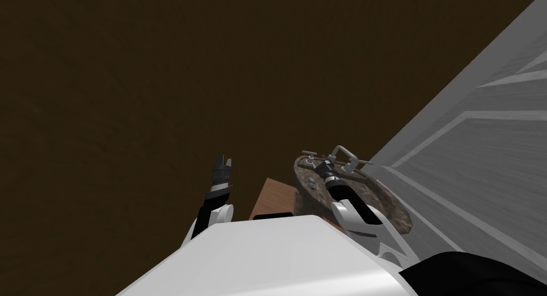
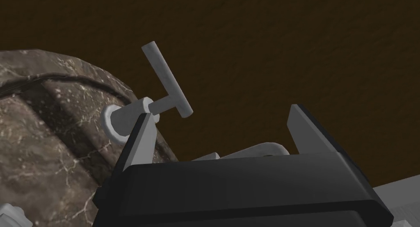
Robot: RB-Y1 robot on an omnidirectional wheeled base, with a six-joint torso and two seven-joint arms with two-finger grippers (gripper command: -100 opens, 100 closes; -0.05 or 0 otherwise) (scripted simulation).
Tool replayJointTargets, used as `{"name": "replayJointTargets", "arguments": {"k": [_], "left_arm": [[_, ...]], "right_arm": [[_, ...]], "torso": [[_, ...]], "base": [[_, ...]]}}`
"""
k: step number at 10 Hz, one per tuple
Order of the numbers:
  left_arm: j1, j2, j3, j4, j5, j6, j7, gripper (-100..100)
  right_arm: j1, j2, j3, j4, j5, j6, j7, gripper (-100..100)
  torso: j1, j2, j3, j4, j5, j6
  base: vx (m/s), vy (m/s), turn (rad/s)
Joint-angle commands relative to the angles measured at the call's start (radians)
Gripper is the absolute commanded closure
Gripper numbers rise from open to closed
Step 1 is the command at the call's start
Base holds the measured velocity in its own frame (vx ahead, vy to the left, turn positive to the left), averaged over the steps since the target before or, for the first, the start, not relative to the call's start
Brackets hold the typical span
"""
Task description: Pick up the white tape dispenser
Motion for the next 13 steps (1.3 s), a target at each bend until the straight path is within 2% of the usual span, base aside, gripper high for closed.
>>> {"name": "replayJointTargets", "arguments": {"k": [1, 3, 4, 5, 6, 7, 8, 9, 11, 12, 13], "left_arm": [[0.0, 0.0, 0.0, 0.0, 0.0, 0.0, 0.0, 0], [0.0, 0.0, 0.0, 0.0, 0.0, 0.0, 0.0, 0], [0.0, 0.0, 0.0, 0.0, 0.0, 0.0, 0.0, 0], [0.0, 0.0, 0.0, 0.0, 0.0, 0.0, 0.0, 0], [0.0, 0.0, 0.0, 0.0, 0.0, 0.0, 0.0, 0], [0.0, 0.0, 0.0, 0.0, 0.0, 0.0, 0.0, 0], [0.0, 0.0, 0.0, 0.0, 0.0, 0.0, 0.0, 0], [0.0, 0.0, 0.0, 0.0, 0.0, 0.0, 0.0, 0], [0.0, 0.0, 0.0, 0.0, 0.0, 0.0, 0.0, 0], [0.0, 0.0, 0.0, 0.0, 0.0, 0.0, 0.0, 0], [0.0, 0.0, 0.0, 0.0, 0.0, 0.0, 0.0, 0]], "right_arm": [[0.004, -0.004, -0.013, -0.008, -0.014, 0.05, -0.047, -100], [0.004, -0.004, -0.013, -0.008, -0.014, 0.088, -0.047, -100], [0.008, -0.006, -0.025, -0.013, -0.027, 0.127, -0.094, -100], [0.008, -0.006, -0.025, -0.013, -0.027, 0.153, -0.094, -100], [0.008, -0.006, -0.025, -0.013, -0.027, 0.159, -0.094, -100], [0.011, -0.006, -0.036, -0.017, -0.04, 0.2, -0.142, -100], [0.011, -0.006, -0.036, -0.017, -0.04, 0.228, -0.142, -100], [0.014, -0.005, -0.048, -0.022, -0.054, 0.254, -0.185, -100], [0.014, -0.005, -0.048, -0.022, -0.054, 0.299, -0.191, -100], [0.016, -0.004, -0.06, -0.027, -0.067, 0.335, -0.239, -100], [0.016, -0.004, -0.06, -0.027, -0.067, 0.363, -0.241, -100]], "torso": [[0.0, 0.0, 0.0, 0.0, 0.0, 0.0], [0.0, -0.001, -0.001, 0.0, 0.0, 0.0], [0.0, 0.0, 0.0, 0.0, 0.0, 0.0], [0.001, -0.001, -0.001, 0.0, 0.0, 0.0], [0.001, -0.002, -0.001, 0.0, 0.0, 0.0], [0.0, -0.001, 0.0, 0.0, 0.0, 0.0], [0.0, -0.001, -0.001, 0.0, 0.0, 0.0], [0.0, -0.002, -0.001, 0.0, 0.0, 0.0], [0.0, -0.002, -0.001, -0.001, 0.0, 0.0], [0.0, 0.0, 0.0, 0.0, 0.0, 0.0], [-0.001, 0.0, 0.0, 0.0, 0.0, 0.0]], "base": [[0.047, 0.006, 0.029], [0.048, 0.003, 0.012], [0.058, 0.016, 0.032], [0.066, 0.013, 0.015], [0.038, 0.002, -0.005], [0.057, -0.001, 0.02], [0.064, 0.001, 0.013], [0.095, 0.015, 0.013], [0.045, 0.002, 0.002], [0.038, -0.005, 0.003], [0.051, 0.0, 0.003]]}}
